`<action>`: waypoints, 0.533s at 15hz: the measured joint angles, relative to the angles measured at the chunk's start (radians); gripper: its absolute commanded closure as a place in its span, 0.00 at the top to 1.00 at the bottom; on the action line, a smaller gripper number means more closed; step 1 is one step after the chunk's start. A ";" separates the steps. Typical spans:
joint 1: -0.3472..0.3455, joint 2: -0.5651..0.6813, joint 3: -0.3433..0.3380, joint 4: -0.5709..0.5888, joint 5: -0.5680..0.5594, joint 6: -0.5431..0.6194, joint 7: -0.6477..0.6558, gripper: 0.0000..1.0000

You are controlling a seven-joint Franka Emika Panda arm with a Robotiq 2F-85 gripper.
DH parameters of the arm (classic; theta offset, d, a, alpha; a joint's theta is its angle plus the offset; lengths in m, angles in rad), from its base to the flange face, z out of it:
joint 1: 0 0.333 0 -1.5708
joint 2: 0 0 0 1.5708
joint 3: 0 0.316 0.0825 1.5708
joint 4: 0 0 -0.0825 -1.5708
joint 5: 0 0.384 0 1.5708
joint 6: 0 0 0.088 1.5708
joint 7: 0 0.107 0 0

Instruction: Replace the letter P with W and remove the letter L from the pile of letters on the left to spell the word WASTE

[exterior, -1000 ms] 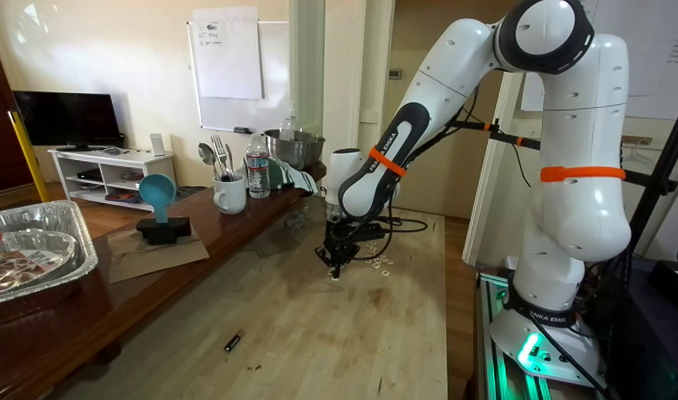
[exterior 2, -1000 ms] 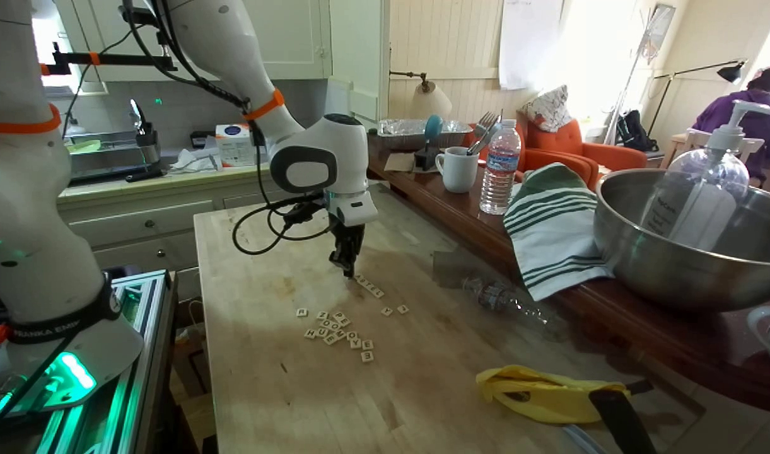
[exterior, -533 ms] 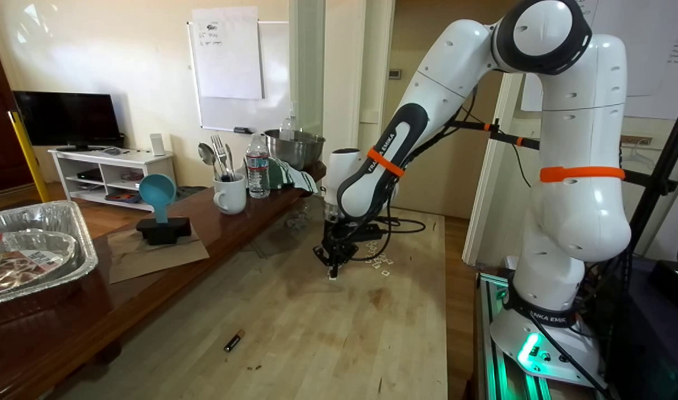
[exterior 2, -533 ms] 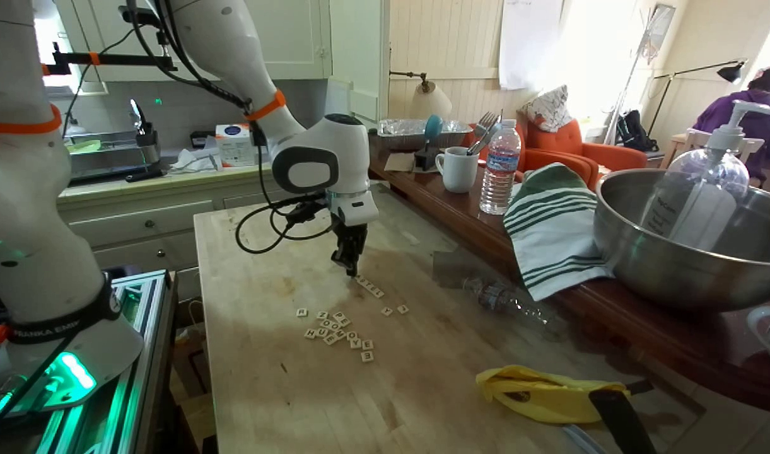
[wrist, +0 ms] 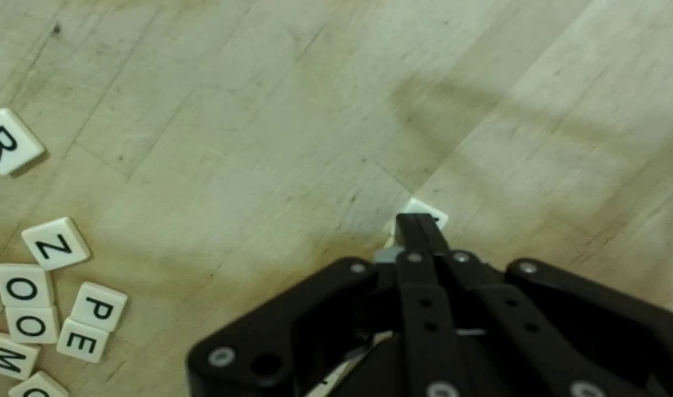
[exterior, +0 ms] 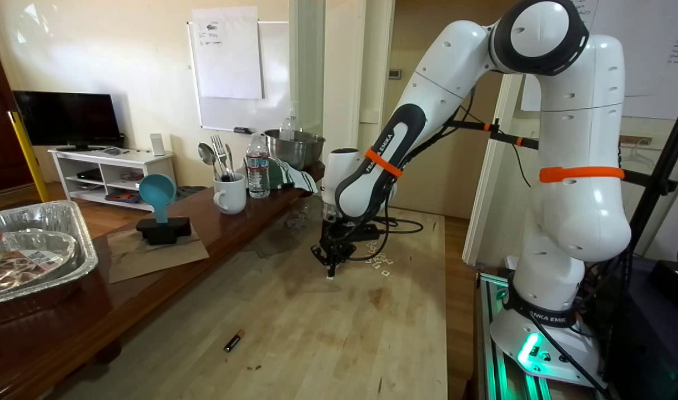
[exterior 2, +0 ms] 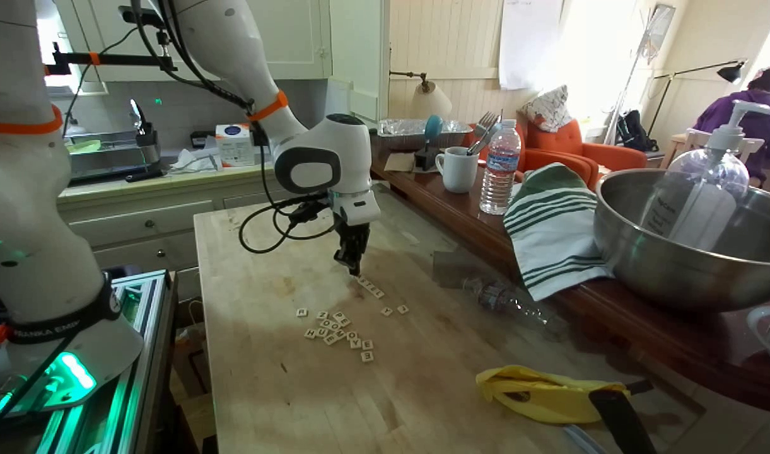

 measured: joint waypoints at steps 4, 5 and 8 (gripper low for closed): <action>0.009 -0.010 0.002 -0.001 0.001 0.000 0.000 0.00; 0.013 -0.019 0.002 -0.002 0.001 0.000 0.000 0.00; 0.019 -0.053 0.002 -0.008 0.000 0.000 0.001 0.00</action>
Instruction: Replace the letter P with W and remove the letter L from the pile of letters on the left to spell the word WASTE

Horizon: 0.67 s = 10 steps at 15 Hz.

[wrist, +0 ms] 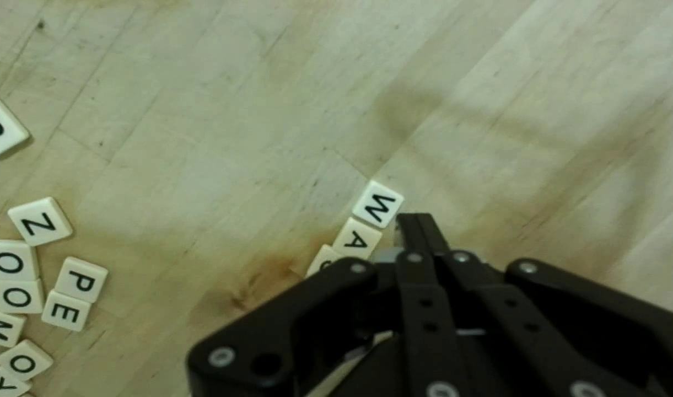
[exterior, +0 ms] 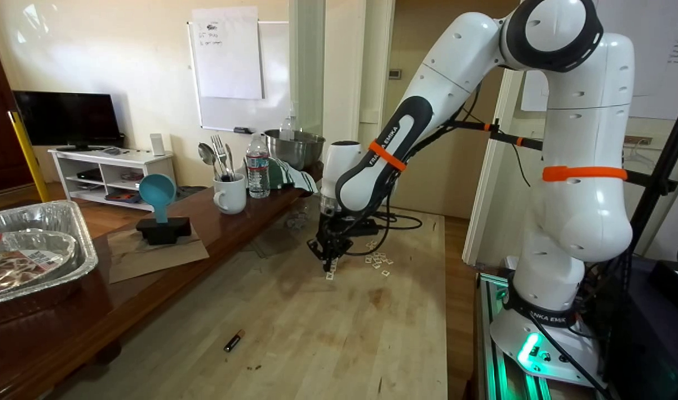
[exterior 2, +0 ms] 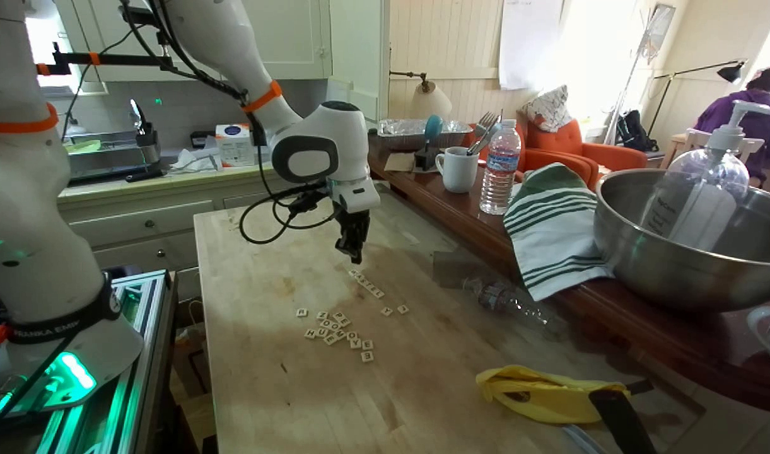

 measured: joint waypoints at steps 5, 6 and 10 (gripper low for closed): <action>-0.008 -0.042 -0.029 -0.017 -0.011 0.000 0.018 0.00; -0.014 -0.046 -0.040 -0.021 -0.012 0.000 0.018 0.00; -0.043 -0.046 -0.067 -0.023 -0.012 0.000 0.017 0.00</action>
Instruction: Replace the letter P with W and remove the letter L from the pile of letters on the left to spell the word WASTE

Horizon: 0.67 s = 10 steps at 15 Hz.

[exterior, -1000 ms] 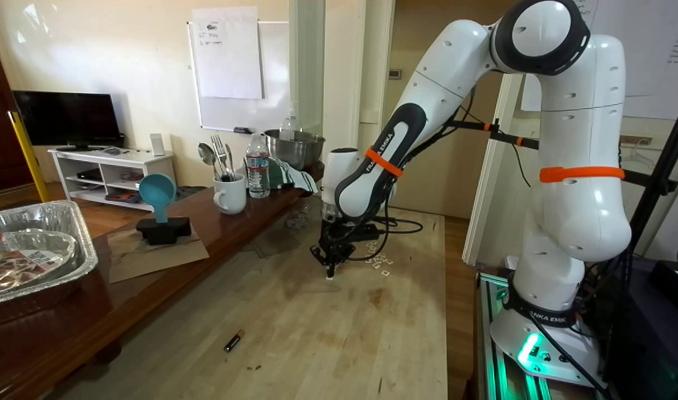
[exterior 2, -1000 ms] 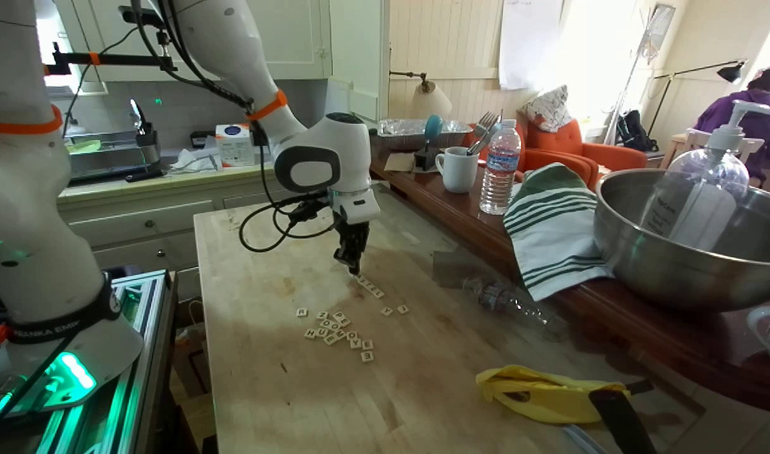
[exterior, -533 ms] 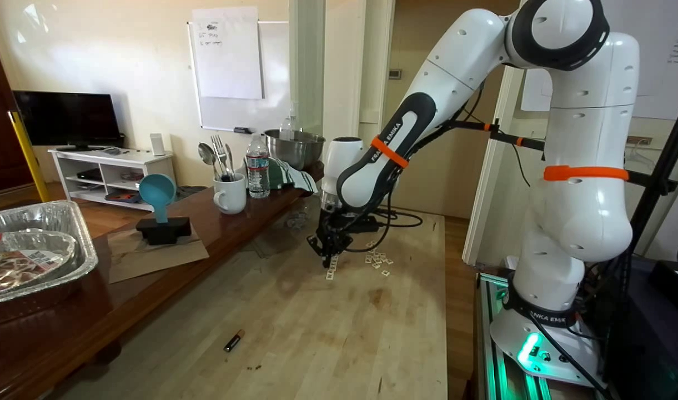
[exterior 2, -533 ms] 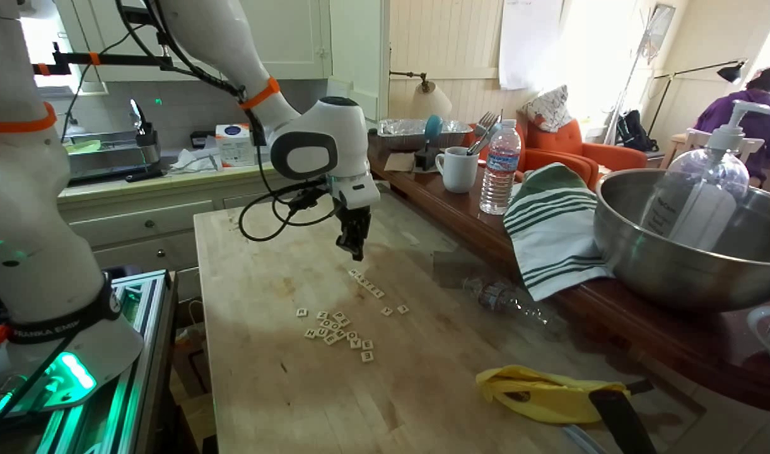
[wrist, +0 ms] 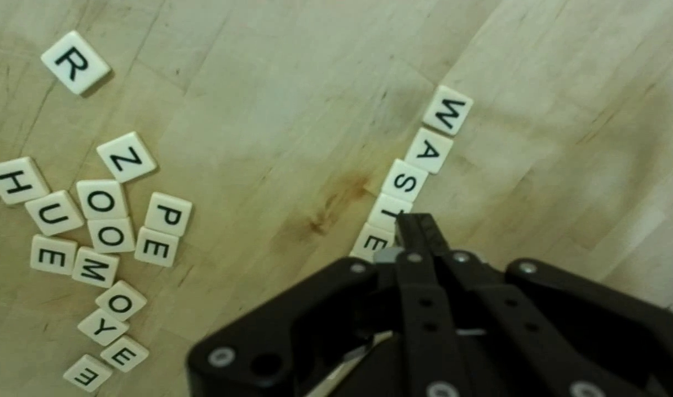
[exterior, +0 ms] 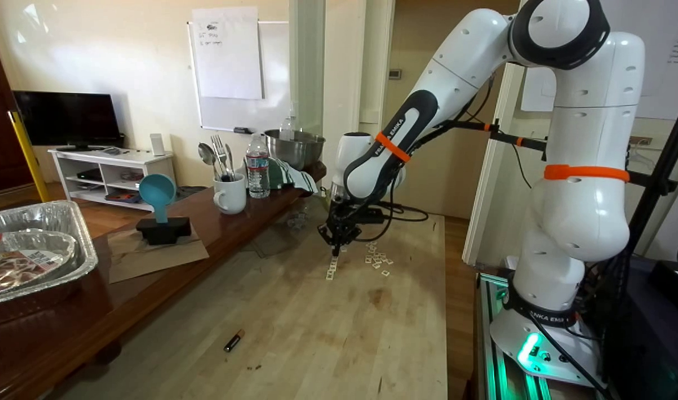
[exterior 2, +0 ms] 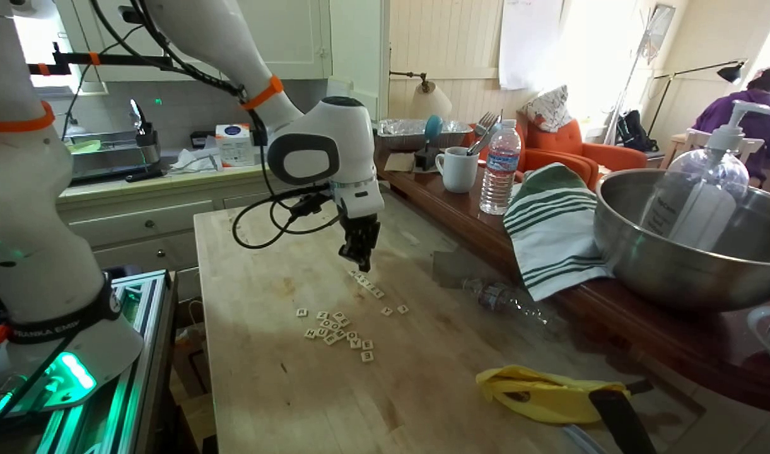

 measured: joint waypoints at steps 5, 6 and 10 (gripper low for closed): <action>-0.022 0.017 -0.013 0.008 0.000 0.000 0.000 0.00; -0.024 0.023 -0.016 0.011 0.000 0.000 0.000 0.00; -0.029 0.045 -0.030 0.023 0.001 0.000 0.000 0.00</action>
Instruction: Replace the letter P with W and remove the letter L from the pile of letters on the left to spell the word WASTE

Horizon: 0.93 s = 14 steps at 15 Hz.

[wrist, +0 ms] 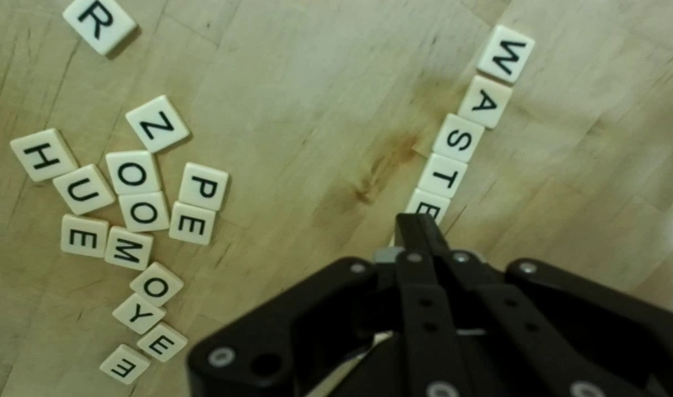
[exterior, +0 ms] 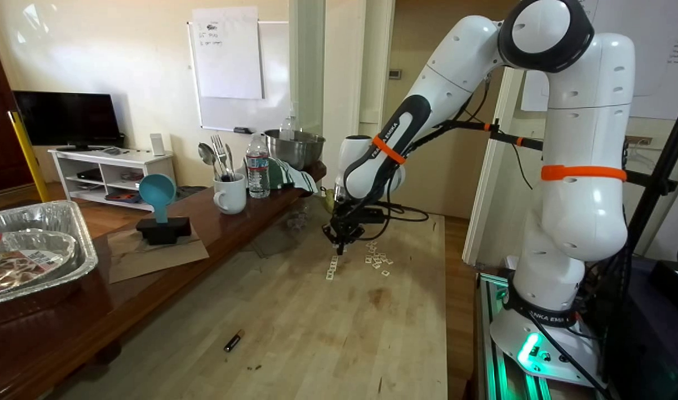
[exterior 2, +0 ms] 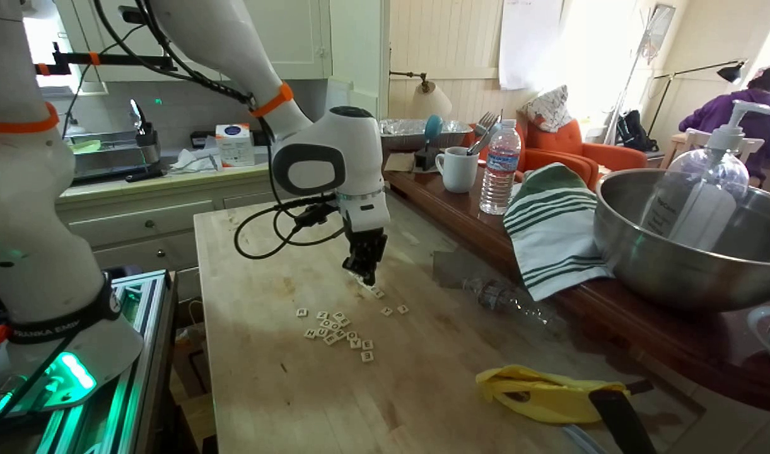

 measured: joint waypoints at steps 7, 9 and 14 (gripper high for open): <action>-0.009 0.036 -0.010 0.002 0.006 0.075 0.000 0.00; -0.010 0.046 -0.013 0.002 0.007 0.088 0.000 0.00; -0.010 0.065 -0.015 0.002 0.022 0.108 -0.003 0.00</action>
